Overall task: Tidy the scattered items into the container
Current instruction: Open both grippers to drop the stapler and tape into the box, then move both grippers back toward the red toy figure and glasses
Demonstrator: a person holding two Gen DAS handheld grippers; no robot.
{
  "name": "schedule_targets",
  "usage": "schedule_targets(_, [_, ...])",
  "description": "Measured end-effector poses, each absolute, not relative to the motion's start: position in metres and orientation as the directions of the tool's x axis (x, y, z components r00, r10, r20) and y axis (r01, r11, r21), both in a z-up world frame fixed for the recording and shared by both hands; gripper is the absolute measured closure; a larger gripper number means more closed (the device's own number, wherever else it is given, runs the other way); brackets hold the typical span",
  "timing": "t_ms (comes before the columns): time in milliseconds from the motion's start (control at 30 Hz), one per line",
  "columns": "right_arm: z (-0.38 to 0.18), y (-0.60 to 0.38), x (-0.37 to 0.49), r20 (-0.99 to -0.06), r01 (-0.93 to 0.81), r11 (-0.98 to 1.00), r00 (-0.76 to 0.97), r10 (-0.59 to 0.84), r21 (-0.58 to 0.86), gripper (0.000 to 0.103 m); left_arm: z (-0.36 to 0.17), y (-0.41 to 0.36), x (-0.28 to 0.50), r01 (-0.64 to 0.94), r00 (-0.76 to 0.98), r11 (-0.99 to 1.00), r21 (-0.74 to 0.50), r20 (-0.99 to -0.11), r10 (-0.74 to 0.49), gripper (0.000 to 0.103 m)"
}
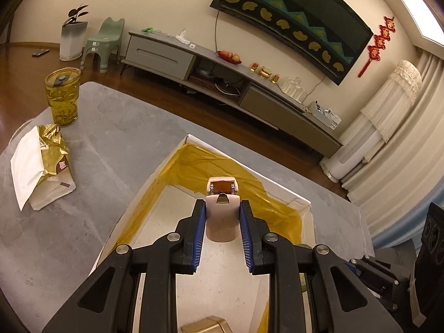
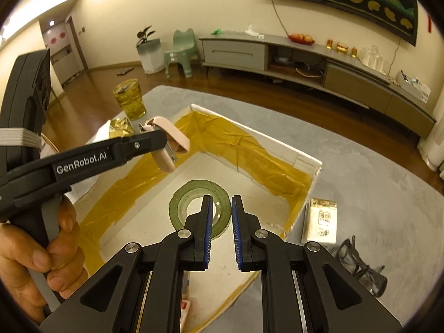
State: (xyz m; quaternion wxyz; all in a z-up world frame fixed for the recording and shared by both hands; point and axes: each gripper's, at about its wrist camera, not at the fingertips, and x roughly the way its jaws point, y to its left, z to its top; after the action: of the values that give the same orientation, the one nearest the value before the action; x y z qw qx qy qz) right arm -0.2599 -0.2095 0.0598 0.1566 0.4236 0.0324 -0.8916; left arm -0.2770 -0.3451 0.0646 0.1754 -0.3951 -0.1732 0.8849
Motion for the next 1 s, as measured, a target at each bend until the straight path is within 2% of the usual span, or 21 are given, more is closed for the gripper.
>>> schedule_targets(433, [0.037,-0.215,-0.293,-0.795,0.317,-0.946,-0.557,-0.240,0.064,0.086,0.048,-0.340,-0.297,-0.134,-0.601,-0.885,-0.446,-0.674,0.431,0.077])
schedule_targets(500, [0.036,-0.210,-0.293,-0.793,0.309,-0.947,-0.555,-0.250,0.082,0.081,0.047,-0.341,-0.298,-0.128,-0.601,-0.883,-0.451,-0.673,0.431,0.074])
schedule_targets(933, [0.043,-0.167,-0.254,-0.755,0.276,-0.938,-0.565,-0.333,0.208,0.081,0.061,-0.340,-0.288,-0.158,-0.614,-0.876,-0.455,-0.650,0.448,0.074])
schedule_targets(1000, [0.047,-0.162,-0.242,-0.739,0.288,-0.929,-0.569,-0.360,0.231,0.081,0.065,-0.335,-0.283,-0.171,-0.613,-0.876,-0.451,-0.647,0.453,0.071])
